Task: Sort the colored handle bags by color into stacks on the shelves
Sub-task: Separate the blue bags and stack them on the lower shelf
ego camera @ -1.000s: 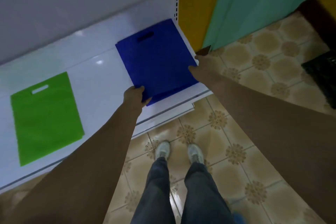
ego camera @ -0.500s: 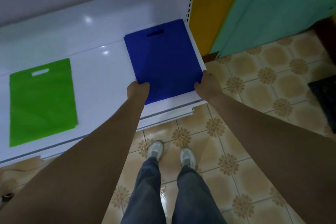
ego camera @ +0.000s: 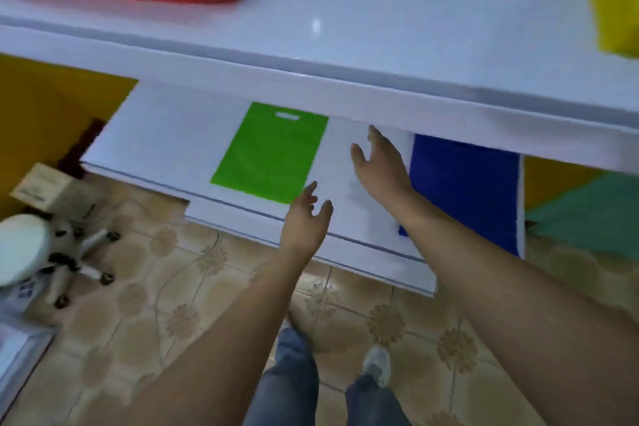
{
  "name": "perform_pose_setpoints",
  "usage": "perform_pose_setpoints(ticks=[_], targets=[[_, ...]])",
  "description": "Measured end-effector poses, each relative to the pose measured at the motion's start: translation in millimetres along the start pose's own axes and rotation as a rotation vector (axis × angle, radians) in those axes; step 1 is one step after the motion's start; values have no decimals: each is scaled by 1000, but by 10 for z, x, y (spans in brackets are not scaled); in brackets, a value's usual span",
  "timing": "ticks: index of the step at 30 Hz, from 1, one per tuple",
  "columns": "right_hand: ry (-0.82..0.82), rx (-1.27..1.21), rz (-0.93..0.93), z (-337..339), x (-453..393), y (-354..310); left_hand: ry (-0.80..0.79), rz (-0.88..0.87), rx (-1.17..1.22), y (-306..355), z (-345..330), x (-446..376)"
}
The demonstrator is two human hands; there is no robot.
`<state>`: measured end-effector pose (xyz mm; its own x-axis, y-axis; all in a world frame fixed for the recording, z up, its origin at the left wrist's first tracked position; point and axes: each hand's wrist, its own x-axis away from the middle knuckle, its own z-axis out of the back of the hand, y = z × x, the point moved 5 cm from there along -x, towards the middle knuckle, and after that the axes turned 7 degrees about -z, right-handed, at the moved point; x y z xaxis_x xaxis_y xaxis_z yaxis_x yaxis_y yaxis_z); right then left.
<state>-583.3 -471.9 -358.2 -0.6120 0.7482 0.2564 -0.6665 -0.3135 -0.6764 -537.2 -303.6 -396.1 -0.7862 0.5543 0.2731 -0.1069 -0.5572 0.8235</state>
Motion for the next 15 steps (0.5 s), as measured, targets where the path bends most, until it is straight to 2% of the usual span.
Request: perform_pose_setpoints(ticks=[3,8,12,15], targets=[[-79,27,256,-440,316,-1166,170,15,18,-181,948,312],[-208,-26,551,-1065,1019,-2783,409,-61,79,-300,2449,661],[-218,-82,758,-1348,1545,-3923,591,-110,99,-375,3569,780],[-143,-123,925,-1394,1848,-4582,751,-176,92,-313,4293,760]])
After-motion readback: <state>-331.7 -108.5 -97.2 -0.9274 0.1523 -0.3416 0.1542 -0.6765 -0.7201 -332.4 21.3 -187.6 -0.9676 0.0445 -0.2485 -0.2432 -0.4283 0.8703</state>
